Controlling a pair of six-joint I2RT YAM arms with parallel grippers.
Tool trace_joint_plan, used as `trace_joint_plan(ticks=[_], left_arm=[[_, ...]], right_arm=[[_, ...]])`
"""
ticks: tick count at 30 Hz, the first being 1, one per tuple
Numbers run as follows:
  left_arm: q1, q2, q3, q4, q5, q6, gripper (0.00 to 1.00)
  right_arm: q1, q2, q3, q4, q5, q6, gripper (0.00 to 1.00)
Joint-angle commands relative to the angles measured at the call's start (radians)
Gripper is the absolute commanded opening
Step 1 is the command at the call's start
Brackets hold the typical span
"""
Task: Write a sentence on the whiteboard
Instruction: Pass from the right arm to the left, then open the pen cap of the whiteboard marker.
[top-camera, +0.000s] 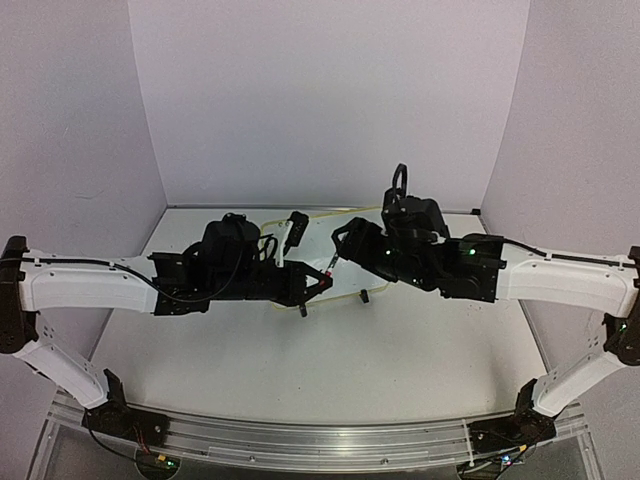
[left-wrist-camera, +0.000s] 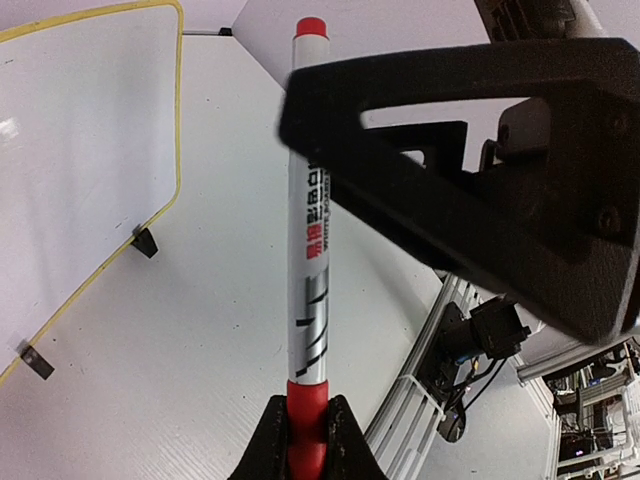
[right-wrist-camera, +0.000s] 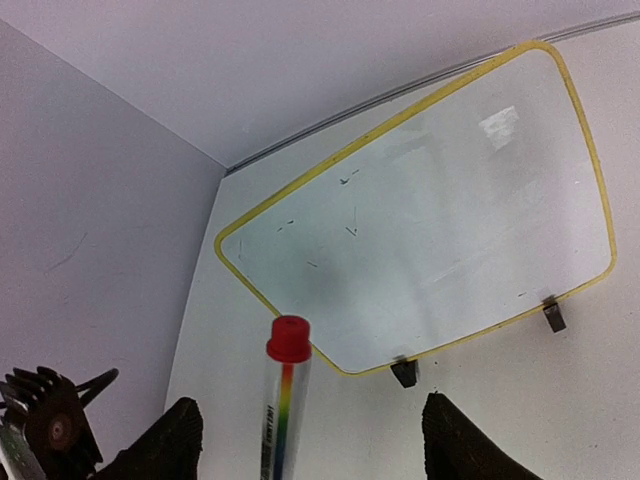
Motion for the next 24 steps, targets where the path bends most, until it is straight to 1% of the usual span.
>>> trace_joint_plan(ticks=[1, 5, 6, 10, 13, 16, 20, 24], left_arm=[[0.074, -0.089, -0.005, -0.084, 0.151, 0.086, 0.00], [0.151, -0.148, -0.014, -0.230, 0.267, 0.172, 0.00], [0.167, -0.168, -0.015, -0.269, 0.295, 0.205, 0.00], [0.186, -0.196, 0.006, -0.421, 0.415, 0.386, 0.00], [0.186, -0.184, 0.052, -0.534, 0.476, 0.490, 0.00], [0.187, -0.173, 0.081, -0.592, 0.542, 0.550, 0.00], [0.187, -0.170, 0.085, -0.585, 0.571, 0.571, 0.00], [0.187, -0.149, 0.094, -0.576, 0.603, 0.571, 0.00]], right_arm=[[-0.070, -0.107, 0.058, -0.150, -0.077, -0.170, 0.77], [-0.153, -0.151, 0.101, -0.269, -0.281, -0.317, 0.87], [-0.173, -0.158, 0.108, -0.289, -0.353, -0.359, 0.88], [-0.228, -0.145, 0.164, -0.370, -0.676, -0.471, 0.90], [-0.234, -0.100, 0.204, -0.411, -0.871, -0.519, 0.89], [-0.234, -0.055, 0.226, -0.412, -0.998, -0.542, 0.87], [-0.234, 0.000, 0.230, -0.413, -1.068, -0.557, 0.85], [-0.229, 0.068, 0.225, -0.403, -1.167, -0.560, 0.76]])
